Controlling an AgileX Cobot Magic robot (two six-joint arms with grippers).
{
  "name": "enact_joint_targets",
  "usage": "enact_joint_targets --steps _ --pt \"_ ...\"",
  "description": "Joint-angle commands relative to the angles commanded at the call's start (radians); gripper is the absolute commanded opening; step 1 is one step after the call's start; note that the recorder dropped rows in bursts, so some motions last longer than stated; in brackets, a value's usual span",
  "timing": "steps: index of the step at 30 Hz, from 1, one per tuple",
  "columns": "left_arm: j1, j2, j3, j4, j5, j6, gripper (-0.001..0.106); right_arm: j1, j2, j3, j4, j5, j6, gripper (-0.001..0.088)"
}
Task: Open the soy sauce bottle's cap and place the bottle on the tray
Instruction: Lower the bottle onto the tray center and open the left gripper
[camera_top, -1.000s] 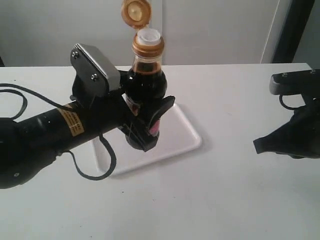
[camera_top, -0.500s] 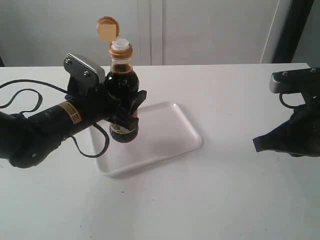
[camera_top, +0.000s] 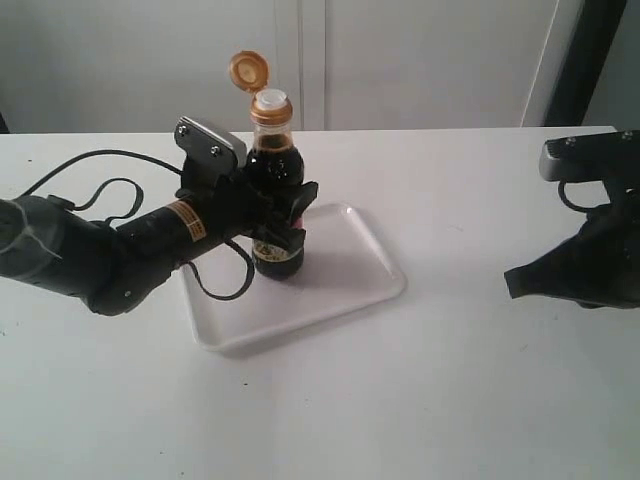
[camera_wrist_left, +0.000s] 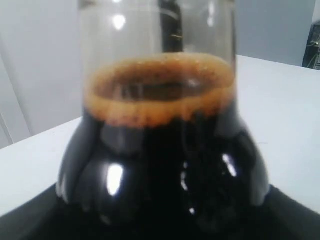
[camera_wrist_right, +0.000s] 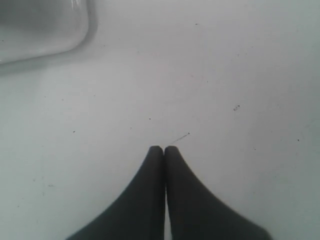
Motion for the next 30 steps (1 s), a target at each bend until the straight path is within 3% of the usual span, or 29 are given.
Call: enact_joint_targets --steps 7,14,19,25,30 --pt "0.0 0.007 0.0 0.037 0.0 -0.011 0.004 0.0 0.0 0.0 0.0 0.0 0.0 0.0" --pt "0.0 0.007 0.002 0.068 0.0 -0.051 0.06 0.0 0.0 0.0 0.0 0.0 0.0 0.0" --pt "0.0 0.007 0.002 0.068 0.067 -0.111 0.086 0.0 0.0 0.0 0.0 0.0 0.0 0.0" --pt "0.0 0.005 0.002 0.068 0.153 -0.152 0.099 0.0 0.0 0.0 0.0 0.0 0.0 0.0" --pt "0.0 -0.001 0.002 0.101 0.279 -0.174 0.101 0.0 0.0 0.0 0.0 0.0 0.0 0.0"
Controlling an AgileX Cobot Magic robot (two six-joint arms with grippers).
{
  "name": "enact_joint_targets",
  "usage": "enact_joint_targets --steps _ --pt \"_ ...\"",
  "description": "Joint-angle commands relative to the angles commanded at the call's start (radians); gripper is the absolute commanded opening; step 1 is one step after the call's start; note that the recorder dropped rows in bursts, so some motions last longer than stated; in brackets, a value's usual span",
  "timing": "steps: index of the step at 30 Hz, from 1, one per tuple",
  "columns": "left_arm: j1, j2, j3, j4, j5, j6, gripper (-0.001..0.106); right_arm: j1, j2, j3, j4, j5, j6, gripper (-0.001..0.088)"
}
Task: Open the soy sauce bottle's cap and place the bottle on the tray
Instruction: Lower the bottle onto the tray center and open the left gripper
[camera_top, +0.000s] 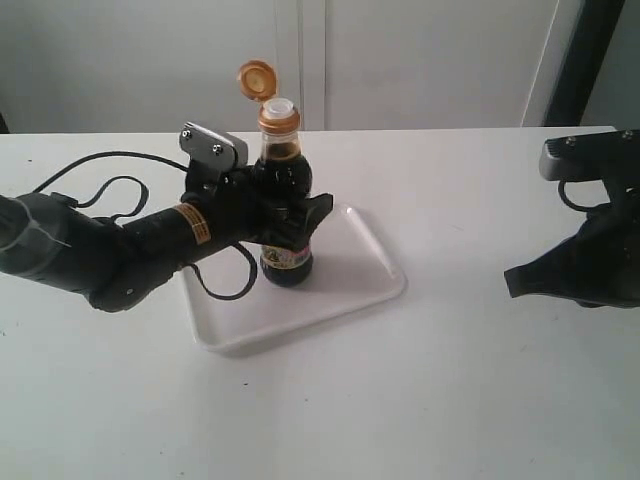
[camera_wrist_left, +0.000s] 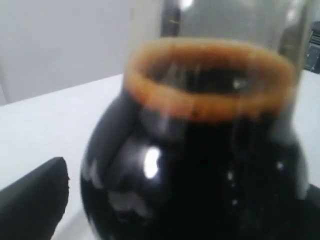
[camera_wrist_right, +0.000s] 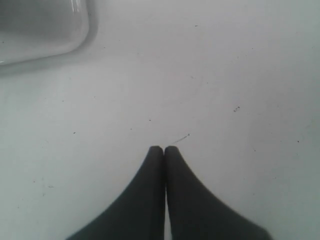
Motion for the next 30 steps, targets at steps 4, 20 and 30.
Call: enact_joint_targets --steps 4,20,30 --pt "0.0 -0.024 0.0 0.083 0.1 -0.067 0.101 0.0 0.0 0.0 0.0 0.0 0.0 0.0" --pt "0.0 -0.161 0.0 0.512 0.492 -0.487 0.101 0.0 0.0 0.0 0.0 0.002 0.0 0.0" --pt "0.0 -0.265 0.004 1.004 0.579 -0.998 0.101 0.0 0.0 0.0 0.0 0.002 0.0 0.0"
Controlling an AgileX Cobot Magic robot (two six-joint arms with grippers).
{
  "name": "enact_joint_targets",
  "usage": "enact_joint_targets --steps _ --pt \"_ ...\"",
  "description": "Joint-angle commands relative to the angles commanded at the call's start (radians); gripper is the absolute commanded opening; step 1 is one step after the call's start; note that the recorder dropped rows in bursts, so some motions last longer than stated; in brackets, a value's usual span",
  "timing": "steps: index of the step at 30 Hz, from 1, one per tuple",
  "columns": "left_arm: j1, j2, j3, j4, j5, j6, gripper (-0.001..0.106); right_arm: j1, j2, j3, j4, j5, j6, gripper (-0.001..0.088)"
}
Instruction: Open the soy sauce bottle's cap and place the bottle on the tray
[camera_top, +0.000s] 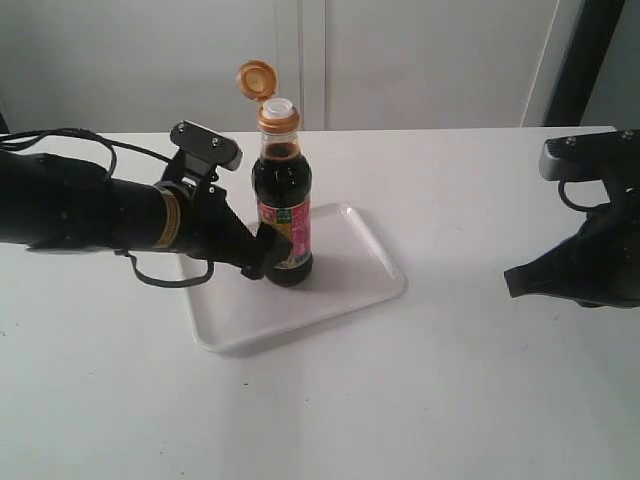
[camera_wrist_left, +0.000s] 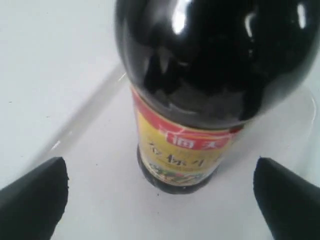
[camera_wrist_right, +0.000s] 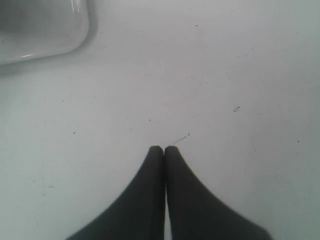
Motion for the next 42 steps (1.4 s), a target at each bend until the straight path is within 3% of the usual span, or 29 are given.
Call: enact_joint_targets --steps 5,9,12,15,21,23,28,32,36,39,42 --pt "0.0 -0.043 0.0 0.254 -0.012 -0.251 0.101 0.0 0.0 0.0 0.01 0.0 0.0 0.0" --pt "0.0 -0.072 0.014 0.264 -0.052 -0.318 0.1 0.0 0.0 0.0 0.027 0.004 0.0 0.0" --pt "0.0 -0.084 0.034 0.264 -0.05 -0.318 0.093 0.0 0.0 0.0 0.036 0.011 -0.008 0.0" --pt "0.0 -0.1 0.061 0.264 0.006 -0.301 0.075 0.0 0.0 0.0 0.036 0.017 -0.043 0.0" --pt "0.0 -0.181 0.11 0.264 0.097 -0.201 0.014 0.0 0.0 0.0 0.034 0.067 -0.079 0.0" --pt "0.0 -0.206 0.116 0.264 0.103 -0.174 0.0 0.0 0.0 0.0 0.034 0.073 -0.079 0.0" --pt "0.0 -0.255 0.116 0.264 0.233 -0.055 0.0 0.0 0.0 -0.004 0.034 0.081 -0.137 0.0" --pt "0.0 -0.264 0.116 0.264 0.475 0.149 0.0 0.0 0.0 -0.018 0.013 0.081 -0.192 0.0" --pt "0.0 -0.264 0.116 0.263 0.78 0.351 0.0 0.0 0.0 -0.03 -0.095 0.093 -0.207 0.0" --pt "0.0 -0.264 0.116 0.128 0.967 0.46 0.0 0.0 0.002 -0.03 -0.216 0.106 -0.199 0.0" --pt "0.0 -0.264 0.116 -0.063 1.022 0.66 0.0 0.0 0.011 -0.03 -0.292 0.136 -0.115 0.0"
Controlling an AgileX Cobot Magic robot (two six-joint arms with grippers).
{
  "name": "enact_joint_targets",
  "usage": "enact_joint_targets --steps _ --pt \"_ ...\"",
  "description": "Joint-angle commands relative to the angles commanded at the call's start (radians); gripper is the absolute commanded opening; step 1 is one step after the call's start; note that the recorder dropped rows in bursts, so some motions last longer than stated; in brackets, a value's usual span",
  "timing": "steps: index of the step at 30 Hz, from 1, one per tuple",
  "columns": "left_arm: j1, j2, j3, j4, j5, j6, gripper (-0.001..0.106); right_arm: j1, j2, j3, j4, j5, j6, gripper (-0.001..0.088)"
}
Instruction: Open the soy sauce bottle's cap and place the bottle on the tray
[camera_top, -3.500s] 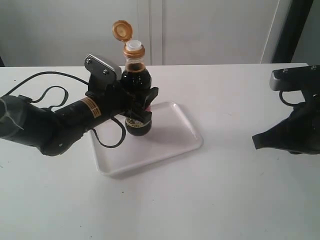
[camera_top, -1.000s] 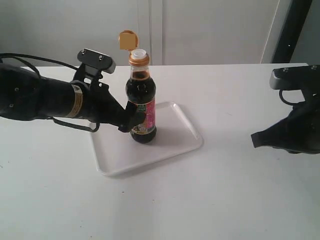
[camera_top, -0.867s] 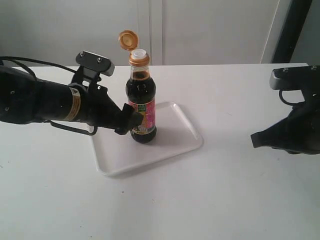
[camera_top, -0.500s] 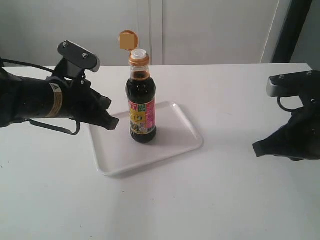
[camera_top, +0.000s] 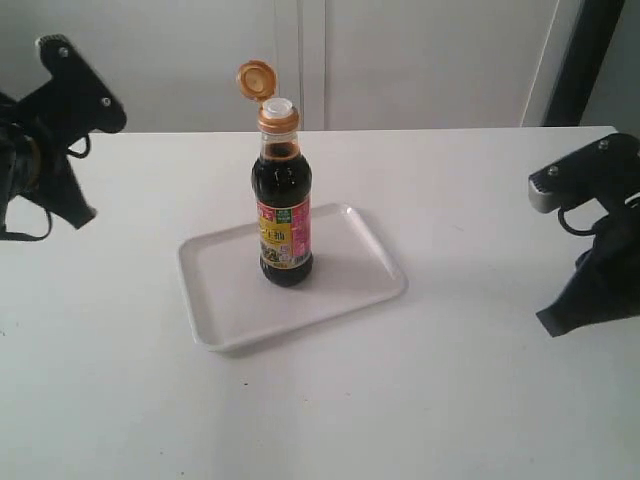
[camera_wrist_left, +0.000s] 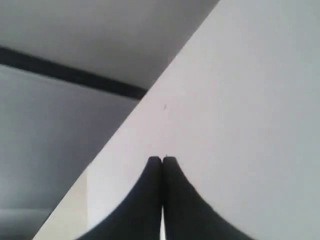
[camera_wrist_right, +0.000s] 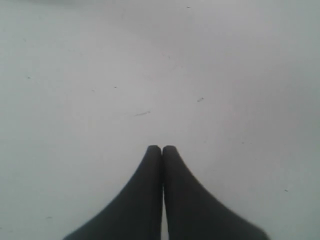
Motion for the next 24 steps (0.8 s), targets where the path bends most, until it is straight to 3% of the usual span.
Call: enact_joint_targets --steps 6,10,14,24 --pt "0.0 0.0 0.0 -0.549 0.041 0.424 0.0 -0.019 0.029 0.0 -0.075 0.149 0.097 0.0" --pt "0.0 0.0 -0.029 -0.837 0.169 0.624 0.0 -0.088 0.046 0.0 0.005 0.245 0.144 0.0" --pt "0.0 -0.023 -0.05 -0.932 0.271 0.641 0.0 -0.143 0.035 0.0 0.126 0.273 0.144 0.0" --pt "0.0 -0.217 0.002 -1.145 0.192 0.64 0.0 -0.15 -0.223 0.089 0.193 0.024 0.17 0.0"
